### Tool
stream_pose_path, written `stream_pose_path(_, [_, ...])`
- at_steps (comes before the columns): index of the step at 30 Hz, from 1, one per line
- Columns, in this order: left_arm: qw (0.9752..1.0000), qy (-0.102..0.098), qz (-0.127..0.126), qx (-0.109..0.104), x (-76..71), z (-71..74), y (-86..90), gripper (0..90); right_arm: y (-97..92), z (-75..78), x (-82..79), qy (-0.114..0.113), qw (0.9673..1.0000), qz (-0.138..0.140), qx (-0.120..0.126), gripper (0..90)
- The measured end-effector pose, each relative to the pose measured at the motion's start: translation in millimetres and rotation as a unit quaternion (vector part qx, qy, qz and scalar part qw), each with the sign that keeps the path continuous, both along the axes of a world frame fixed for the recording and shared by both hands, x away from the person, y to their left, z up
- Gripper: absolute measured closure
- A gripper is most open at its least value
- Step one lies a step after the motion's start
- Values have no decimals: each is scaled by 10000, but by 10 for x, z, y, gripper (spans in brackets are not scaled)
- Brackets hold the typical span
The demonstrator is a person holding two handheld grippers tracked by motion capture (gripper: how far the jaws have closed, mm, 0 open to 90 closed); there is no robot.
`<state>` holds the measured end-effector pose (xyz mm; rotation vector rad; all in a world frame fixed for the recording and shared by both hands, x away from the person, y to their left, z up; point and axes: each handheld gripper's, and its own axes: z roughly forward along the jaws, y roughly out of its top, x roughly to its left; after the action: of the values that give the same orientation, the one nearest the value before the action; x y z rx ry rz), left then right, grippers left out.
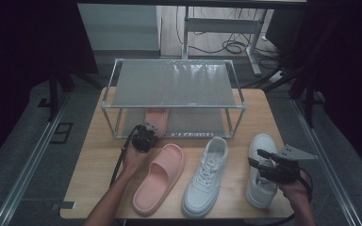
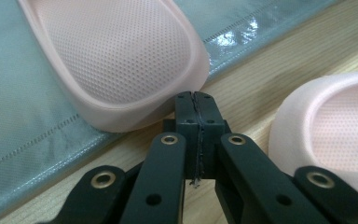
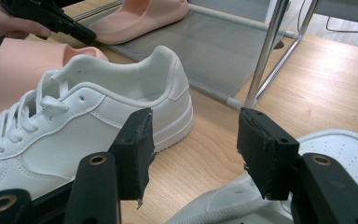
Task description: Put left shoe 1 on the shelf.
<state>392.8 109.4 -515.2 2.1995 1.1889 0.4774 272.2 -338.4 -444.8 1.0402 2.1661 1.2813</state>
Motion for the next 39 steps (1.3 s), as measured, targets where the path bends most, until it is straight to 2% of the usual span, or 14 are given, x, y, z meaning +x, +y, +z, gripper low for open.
stream_pose_path(5, [10000, -6, 77, 4, 27, -11, -5, 900, 12, -7, 2, 18, 10000, 32, -22, 465])
stream_pose_path(14, [9997, 16, 228, -119, 78, -34, -10, 900, 2, -3, -1, 27, 10000, 14, -14, 466])
stream_pose_path(21, [9996, -2, 182, -224, 31, 9, 5, 900, 4, -5, 1, 25, 10000, 14, -19, 465])
stream_pose_path(30, [9982, -37, 54, -593, -295, 68, 156, 900, -5, 0, -3, 14, 10000, -2, -12, 465])
stream_pose_path(35, [9957, -2, 47, -927, -501, 83, 278, 900, 11, -8, 0, 28, 10000, 8, -36, 465])
stream_pose_path(39, [9953, -30, 5, -966, -657, 97, 346, 900, 21, -14, 0, 31, 10000, 25, -52, 465])
